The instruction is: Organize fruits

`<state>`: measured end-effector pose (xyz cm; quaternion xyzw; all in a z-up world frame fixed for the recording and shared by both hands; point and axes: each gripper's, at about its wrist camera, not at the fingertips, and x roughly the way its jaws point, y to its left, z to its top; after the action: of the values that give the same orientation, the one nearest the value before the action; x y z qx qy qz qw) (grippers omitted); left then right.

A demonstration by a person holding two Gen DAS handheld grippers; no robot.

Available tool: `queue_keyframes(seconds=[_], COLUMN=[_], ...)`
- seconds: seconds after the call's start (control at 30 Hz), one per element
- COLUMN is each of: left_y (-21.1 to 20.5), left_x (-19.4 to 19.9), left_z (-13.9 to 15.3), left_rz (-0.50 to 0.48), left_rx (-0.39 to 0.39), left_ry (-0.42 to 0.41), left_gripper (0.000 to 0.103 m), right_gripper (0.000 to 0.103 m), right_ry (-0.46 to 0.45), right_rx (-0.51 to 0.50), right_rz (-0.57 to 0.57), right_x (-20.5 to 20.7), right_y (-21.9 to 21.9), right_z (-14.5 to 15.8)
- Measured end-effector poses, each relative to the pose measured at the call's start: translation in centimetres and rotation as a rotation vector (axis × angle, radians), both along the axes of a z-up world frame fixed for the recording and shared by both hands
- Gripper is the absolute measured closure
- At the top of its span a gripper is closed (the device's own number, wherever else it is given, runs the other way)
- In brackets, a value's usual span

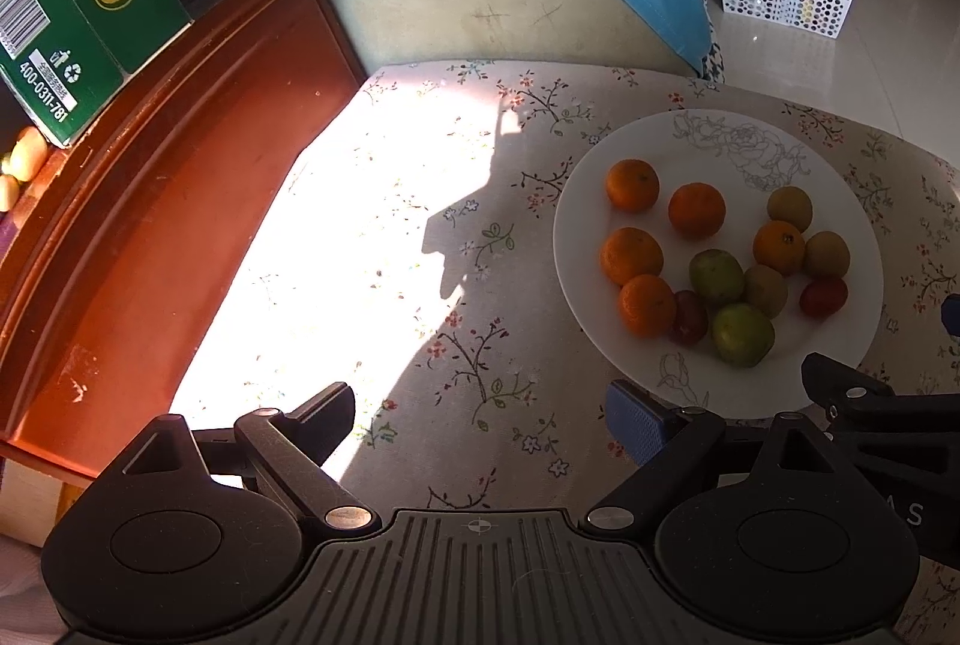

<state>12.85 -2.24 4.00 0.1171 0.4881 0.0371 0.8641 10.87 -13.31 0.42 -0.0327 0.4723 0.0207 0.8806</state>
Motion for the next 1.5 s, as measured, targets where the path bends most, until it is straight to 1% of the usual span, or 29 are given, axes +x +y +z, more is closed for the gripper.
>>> queue_keyframes(seconds=[0.23, 0.4, 0.53, 0.63, 0.7, 0.93, 1.0, 1.2, 1.3, 1.37, 1.4, 1.47, 1.5], left_y=[0.7, 1.2, 1.7, 2.2, 2.6, 4.3, 5.0, 6.5, 6.6, 6.8, 6.8, 6.8, 6.9], left_x=[-1.4, -2.9, -4.0, -4.9, -5.5, -6.9, -7.2, -7.5, -7.6, -7.7, -7.6, -7.4, -7.4], left_z=[0.3, 0.0, -0.4, -0.7, -0.9, -1.3, -1.4, -1.6, -1.6, -1.6, -1.7, -2.1, -2.2], left_rz=[0.008, 0.003, 0.003, 0.001, 0.001, 0.019, 0.027, 0.046, 0.044, 0.042, 0.041, 0.045, 0.045], left_rx=[0.01, 0.014, 0.027, 0.021, 0.021, 0.012, 0.011, 0.0, -0.009, -0.014, -0.017, -0.016, -0.017], left_ry=[-0.012, 0.003, 0.007, 0.021, 0.027, 0.034, 0.035, 0.038, 0.036, 0.033, 0.033, 0.041, 0.043], left_gripper=[0.011, 0.011, 0.005, 0.004, 0.004, 0.004, 0.004, 0.004, 0.004, 0.004, 0.004, 0.004, 0.004], right_gripper=[0.017, 0.017, 0.017, 0.016, 0.014, 0.014, 0.014, 0.014, 0.013, 0.009, 0.008, 0.002, 0.001], right_ry=[-0.011, -0.003, -0.004, 0.001, 0.006, 0.027, 0.033, 0.032, 0.023, -0.011, -0.012, -0.015, -0.023], right_rx=[0.027, 0.05, 0.066, 0.076, 0.078, 0.051, 0.057, 0.048, 0.017, 0.014, 0.017, 0.03, 0.045], right_rz=[0.015, 0.032, 0.05, 0.063, 0.071, 0.126, 0.151, 0.299, 0.38, 0.412, 0.424, 0.421, 0.407], right_x=[-1.5, -2.9, -4.0, -4.7, -5.2, -6.7, -7.2, -8.9, -9.8, -10.5, -10.6, -10.8, -10.8], right_y=[0.4, 0.8, 1.1, 1.5, 1.7, 2.8, 3.1, 5.5, 6.9, 7.5, 7.7, 7.7, 7.7], right_z=[-0.1, -0.7, -1.1, -1.5, -1.8, -3.2, -3.6, -4.8, -5.5, -5.7, -5.8, -6.1, -6.3])
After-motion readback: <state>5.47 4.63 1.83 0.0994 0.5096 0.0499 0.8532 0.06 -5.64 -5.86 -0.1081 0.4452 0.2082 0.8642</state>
